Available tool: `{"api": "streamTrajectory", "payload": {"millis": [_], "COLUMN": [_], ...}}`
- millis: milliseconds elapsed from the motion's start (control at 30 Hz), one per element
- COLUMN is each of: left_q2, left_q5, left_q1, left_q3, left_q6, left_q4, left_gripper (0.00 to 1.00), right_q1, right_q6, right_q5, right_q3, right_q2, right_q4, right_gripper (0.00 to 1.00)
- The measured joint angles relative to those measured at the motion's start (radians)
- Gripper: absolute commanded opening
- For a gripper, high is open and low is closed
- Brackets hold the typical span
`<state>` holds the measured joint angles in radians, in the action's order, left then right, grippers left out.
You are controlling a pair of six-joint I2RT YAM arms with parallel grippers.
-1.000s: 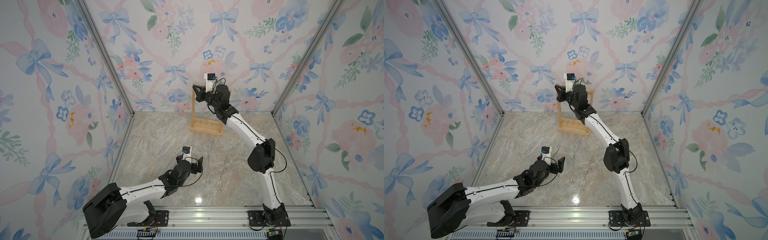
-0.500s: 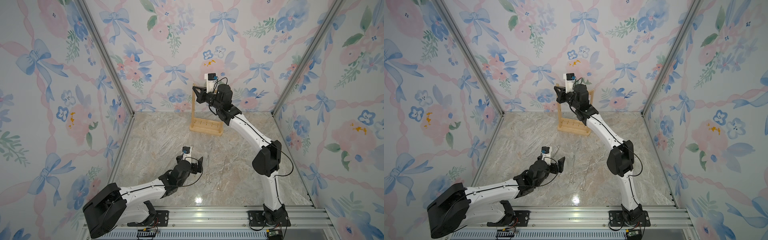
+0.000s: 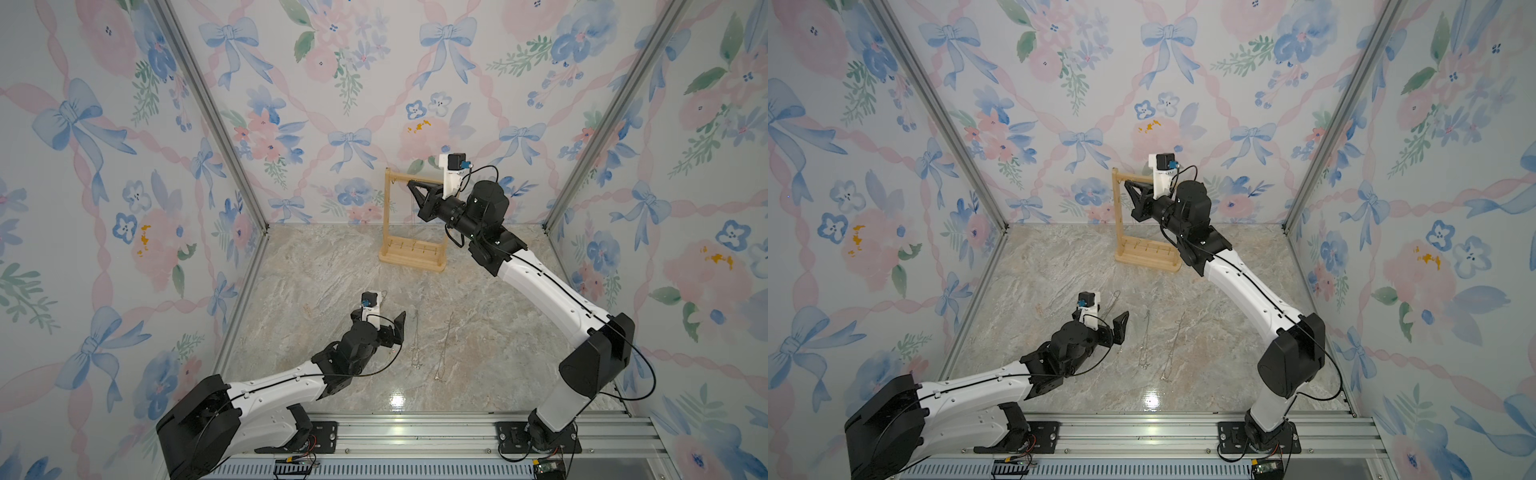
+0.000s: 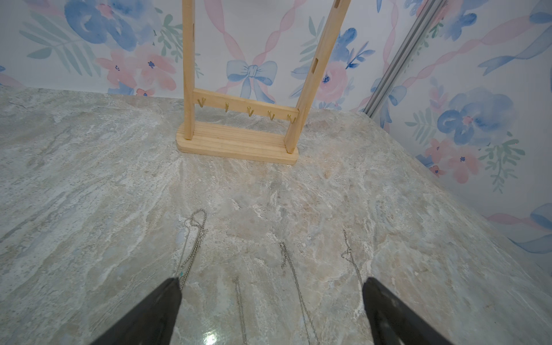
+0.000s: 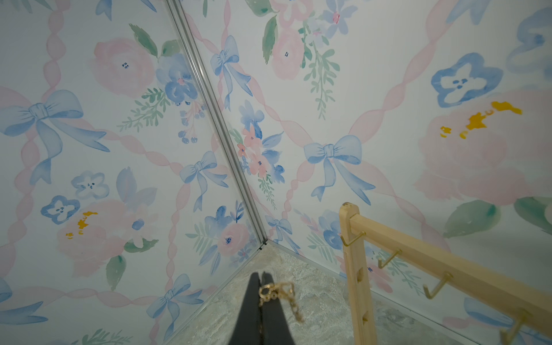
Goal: Take the necklace off the jewelry display stand
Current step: Take off the necklace from the stand, then place the necklace at the center of the board.
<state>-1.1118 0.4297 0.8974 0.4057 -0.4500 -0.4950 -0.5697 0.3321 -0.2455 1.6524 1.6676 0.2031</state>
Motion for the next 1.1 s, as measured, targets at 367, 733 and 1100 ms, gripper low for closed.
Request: {"api": "streamTrajectory", "payload": {"millis": [367, 733, 1100], "left_q2": [0.151, 0.179, 0.21], "left_q5": [-0.031, -0.081, -0.263], "left_q1": [0.0, 0.0, 0.0], "left_q3": [-0.098, -0.141, -0.195], "left_q6": [0.022, 0.032, 0.069], "left_q4": [-0.082, -0.168, -0.316], "left_gripper": [0.98, 0.98, 0.96], "right_q1": [0.009, 0.022, 0.041], "right_q6": [-0.028, -0.045, -0.037], "right_q5": [0.035, 0.048, 0.048], "right_q3": [-0.391, -0.684, -0.885], "right_q2": [-0.385, -0.658, -0.903], "right_q4": [-0.045, -0.203, -0.352], "right_gripper": [0.0, 0.0, 0.0]}}
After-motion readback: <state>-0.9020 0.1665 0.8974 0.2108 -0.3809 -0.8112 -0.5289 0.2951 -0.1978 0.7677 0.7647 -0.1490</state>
